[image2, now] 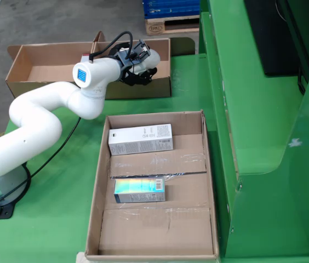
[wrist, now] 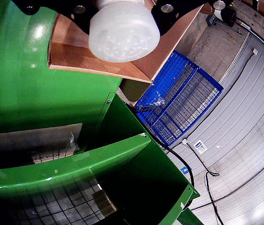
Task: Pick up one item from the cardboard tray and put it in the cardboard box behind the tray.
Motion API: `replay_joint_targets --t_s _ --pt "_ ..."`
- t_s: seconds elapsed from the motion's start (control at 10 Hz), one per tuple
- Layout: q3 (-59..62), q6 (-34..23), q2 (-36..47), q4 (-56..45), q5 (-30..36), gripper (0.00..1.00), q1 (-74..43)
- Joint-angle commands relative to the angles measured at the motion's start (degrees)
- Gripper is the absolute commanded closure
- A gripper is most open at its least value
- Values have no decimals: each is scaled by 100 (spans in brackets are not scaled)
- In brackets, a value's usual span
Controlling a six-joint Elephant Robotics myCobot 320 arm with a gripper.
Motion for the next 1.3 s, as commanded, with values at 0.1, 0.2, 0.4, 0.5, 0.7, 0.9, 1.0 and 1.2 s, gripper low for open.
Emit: replay_joint_targets --t_s 0.1,0.2,0.4,0.5,0.7,0.9,1.0,1.2 --pt "140 37 253 39 -7 80 -29" --pt "140 37 253 39 -7 70 -29" --pt "140 37 253 39 -7 50 -29" --pt "140 37 253 39 -7 40 -29" --pt "140 37 253 39 -7 20 -29" --pt "140 37 253 39 -7 0 -29" --pt "140 37 253 39 -7 0 -29" --pt "140 37 253 39 -7 0 -29"
